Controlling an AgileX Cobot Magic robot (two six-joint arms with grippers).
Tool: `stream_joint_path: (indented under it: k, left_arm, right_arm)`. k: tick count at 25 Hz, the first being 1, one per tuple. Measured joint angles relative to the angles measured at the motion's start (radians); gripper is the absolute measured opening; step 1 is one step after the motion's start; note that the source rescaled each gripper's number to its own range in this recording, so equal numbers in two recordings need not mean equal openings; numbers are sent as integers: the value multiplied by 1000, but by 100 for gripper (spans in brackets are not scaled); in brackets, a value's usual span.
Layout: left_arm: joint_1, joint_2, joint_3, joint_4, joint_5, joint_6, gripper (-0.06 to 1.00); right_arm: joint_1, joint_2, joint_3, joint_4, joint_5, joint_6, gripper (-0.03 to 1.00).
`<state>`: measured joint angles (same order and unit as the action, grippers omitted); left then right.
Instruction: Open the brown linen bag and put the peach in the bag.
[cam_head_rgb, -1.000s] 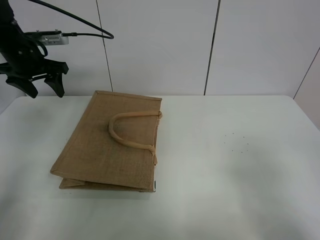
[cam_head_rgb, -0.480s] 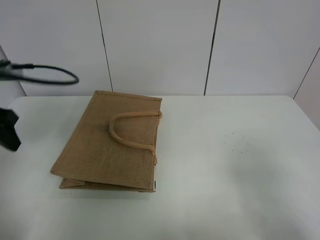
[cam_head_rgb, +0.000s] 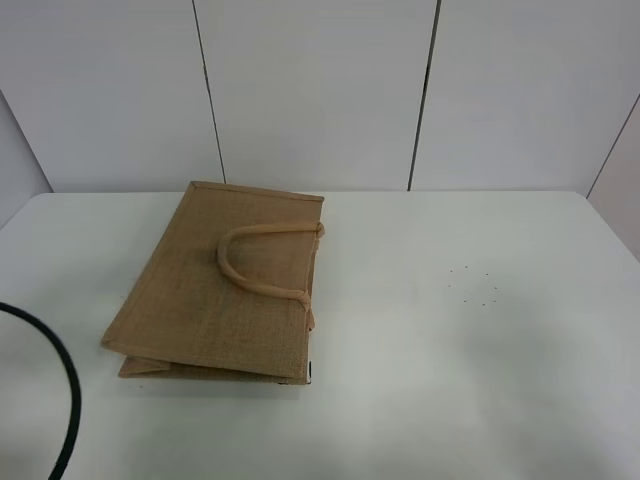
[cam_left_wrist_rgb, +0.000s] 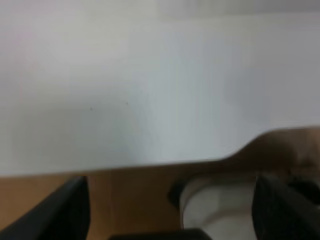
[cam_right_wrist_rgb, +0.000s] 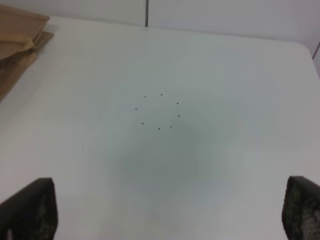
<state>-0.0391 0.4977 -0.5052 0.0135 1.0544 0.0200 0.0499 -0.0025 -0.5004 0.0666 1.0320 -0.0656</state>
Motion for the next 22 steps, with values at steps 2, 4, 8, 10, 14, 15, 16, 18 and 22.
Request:
stream_joint_path:
  k: [2, 4, 8, 10, 14, 15, 16, 18, 22]
  left_arm:
    - [0, -96, 1, 0, -3, 3, 100]
    - [0, -177, 1, 0, -3, 5, 100]
    - [0, -324, 1, -1, -3, 5, 100]
    - [0, -383, 1, -1, -3, 5, 100]
    - [0, -467, 1, -1, -3, 5, 100]
    - [0, -482, 1, -1, -2, 4, 100]
    - [0, -495, 1, -1, -2, 2, 100]
    - [0, -500, 1, -1, -2, 2, 100]
    - [0, -500, 1, -1, -2, 1, 100]
  right_arm:
    - [0, 0, 0, 0, 0, 0, 100]
    - [0, 0, 0, 0, 0, 0, 100]
    - [0, 0, 0, 0, 0, 0, 100]
    - [0, 0, 0, 0, 0, 0, 100]
    - [0, 0, 0, 0, 0, 0, 100]
    - [0, 0, 0, 0, 0, 0, 100]
    - [0, 0, 0, 0, 0, 0, 100]
    - [0, 0, 0, 0, 0, 0, 100]
    - [0, 0, 0, 0, 0, 0, 100]
